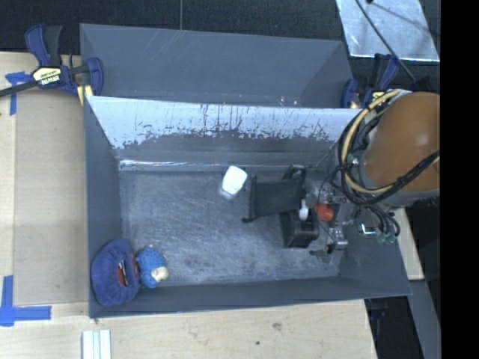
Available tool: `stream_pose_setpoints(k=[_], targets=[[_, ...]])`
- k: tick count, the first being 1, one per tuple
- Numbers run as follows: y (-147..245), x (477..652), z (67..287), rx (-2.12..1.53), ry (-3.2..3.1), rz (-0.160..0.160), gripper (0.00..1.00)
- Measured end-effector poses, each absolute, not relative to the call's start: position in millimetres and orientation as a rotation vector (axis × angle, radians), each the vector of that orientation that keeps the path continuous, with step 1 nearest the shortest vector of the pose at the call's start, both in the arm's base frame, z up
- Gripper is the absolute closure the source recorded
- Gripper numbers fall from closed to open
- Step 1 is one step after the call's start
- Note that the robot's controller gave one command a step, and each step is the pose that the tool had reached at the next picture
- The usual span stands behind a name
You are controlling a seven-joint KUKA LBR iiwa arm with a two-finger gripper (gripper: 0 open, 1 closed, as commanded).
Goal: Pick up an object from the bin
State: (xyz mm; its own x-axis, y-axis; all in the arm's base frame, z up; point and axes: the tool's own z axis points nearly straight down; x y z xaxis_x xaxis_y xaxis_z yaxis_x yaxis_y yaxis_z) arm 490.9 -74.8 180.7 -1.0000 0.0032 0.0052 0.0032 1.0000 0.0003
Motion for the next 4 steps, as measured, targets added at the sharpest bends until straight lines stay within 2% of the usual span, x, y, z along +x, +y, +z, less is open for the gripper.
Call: stream_pose_setpoints(k=[1,2,3,4], targets=[[-89,540.2,94,0.261,-3.163,0.005,0.00],[-105,560.0,78,0.441,-3.129,-0.004,0.00],[-103,576.4,77,1.068,-2.978,0.018,0.00],[-58,597.3,72,1.017,-2.980,-0.002,0.00]])
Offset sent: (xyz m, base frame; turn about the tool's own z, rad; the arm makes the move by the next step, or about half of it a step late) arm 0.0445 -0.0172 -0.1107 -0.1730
